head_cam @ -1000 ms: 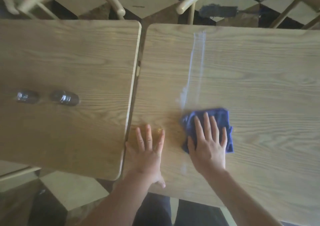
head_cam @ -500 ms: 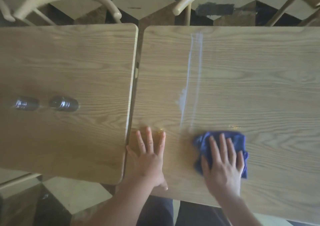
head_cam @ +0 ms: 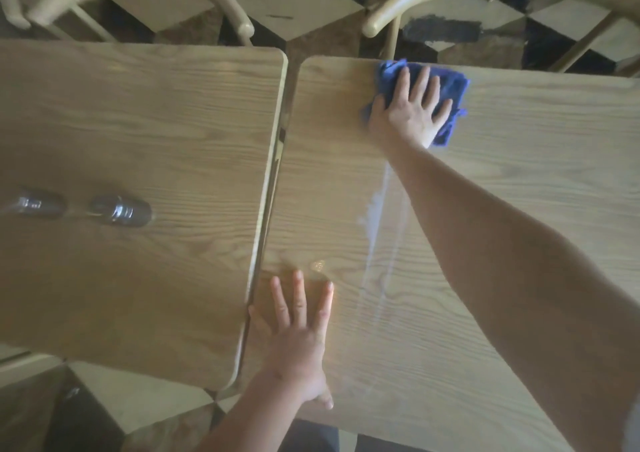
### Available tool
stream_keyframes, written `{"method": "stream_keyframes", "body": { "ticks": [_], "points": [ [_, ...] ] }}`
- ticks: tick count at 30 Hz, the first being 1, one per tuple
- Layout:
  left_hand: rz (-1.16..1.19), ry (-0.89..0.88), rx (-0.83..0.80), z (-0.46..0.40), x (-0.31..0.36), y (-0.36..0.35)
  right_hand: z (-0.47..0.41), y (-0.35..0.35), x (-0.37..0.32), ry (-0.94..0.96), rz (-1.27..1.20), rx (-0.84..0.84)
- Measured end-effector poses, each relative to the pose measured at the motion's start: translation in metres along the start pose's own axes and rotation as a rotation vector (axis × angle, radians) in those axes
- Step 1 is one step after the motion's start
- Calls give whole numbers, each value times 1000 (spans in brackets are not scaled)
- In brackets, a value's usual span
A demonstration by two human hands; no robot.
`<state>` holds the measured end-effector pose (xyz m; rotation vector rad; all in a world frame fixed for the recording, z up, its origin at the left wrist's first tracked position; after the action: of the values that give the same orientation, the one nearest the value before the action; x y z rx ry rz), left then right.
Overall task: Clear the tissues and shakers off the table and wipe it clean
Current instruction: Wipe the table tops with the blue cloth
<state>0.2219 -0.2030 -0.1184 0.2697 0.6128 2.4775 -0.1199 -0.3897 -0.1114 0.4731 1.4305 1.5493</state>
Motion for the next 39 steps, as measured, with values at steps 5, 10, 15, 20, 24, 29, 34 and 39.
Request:
{"method": "stream_keyframes", "body": {
  "ticks": [5, 10, 15, 20, 24, 29, 34, 39],
  "points": [
    [7, 25, 10, 0, 0, 1, 104, -68, -124, 546, 129, -150],
    [8, 28, 0, 2, -1, 2, 139, -77, -113, 753, 152, -189],
    [11, 32, 3, 4, 0, 3, 91, -25, -3, 451, 90, -35],
    [8, 34, -1, 5, 1, 5, 83, 45, 178, 11, 58, 141],
    [1, 35, 2, 3, 1, 4, 106, 70, 257, -163, 24, 149],
    [1, 42, 22, 2, 2, 3, 89, 66, 238, -305, -6, 216],
    [2, 53, 48, 1, 1, 2, 41, 38, 136, -161, -6, 120],
    [21, 57, 132, 6, 5, 3, 85, -24, -7, 267, 77, -47]
  ]
}}
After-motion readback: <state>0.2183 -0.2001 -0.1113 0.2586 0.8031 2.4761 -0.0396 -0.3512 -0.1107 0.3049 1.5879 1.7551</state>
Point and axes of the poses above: each hand's wrist, its own z-axis away from the middle knuckle, its own y-axis out of the back of the hand, x = y × z, the point moved 9 cm from there along -z, towards the middle knuckle, and after that the axes turned 3 degrees about -y, right-handed, at the moved point
